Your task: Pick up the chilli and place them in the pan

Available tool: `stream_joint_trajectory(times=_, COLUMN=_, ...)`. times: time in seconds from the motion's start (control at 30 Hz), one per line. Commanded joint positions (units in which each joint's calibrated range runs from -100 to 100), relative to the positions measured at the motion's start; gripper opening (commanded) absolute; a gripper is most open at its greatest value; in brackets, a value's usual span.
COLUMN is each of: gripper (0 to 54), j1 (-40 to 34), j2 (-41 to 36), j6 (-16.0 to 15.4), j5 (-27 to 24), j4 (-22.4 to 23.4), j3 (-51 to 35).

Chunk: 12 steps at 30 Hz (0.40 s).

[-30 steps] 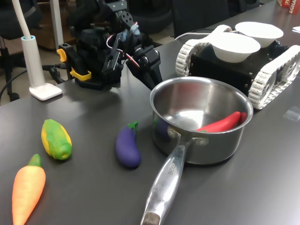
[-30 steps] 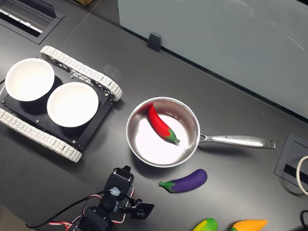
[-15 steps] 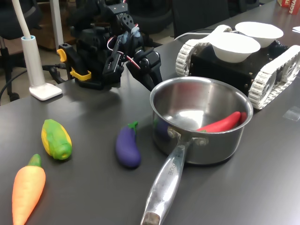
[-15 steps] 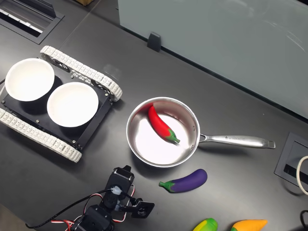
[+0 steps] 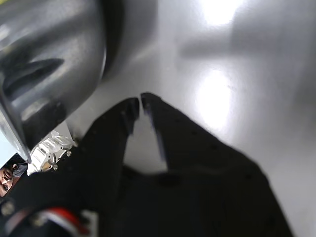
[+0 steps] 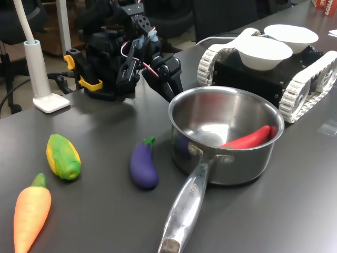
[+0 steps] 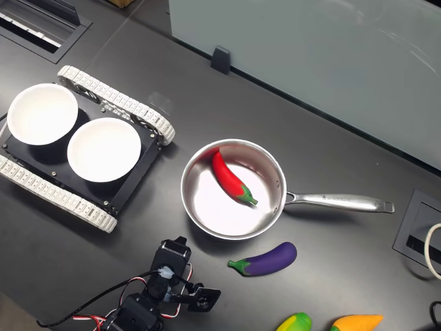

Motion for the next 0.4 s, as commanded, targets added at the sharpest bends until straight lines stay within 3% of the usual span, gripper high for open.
stream_joint_trajectory(times=0.0, gripper=0.2, j1=-0.5, j2=-0.7, j6=-0.8, j5=0.4, j4=-3.1, j3=-0.8)
stream_joint_trajectory(times=0.37, gripper=0.2, j1=-0.5, j2=-0.7, j6=-0.7, j5=0.4, j4=-3.1, j3=-0.8)
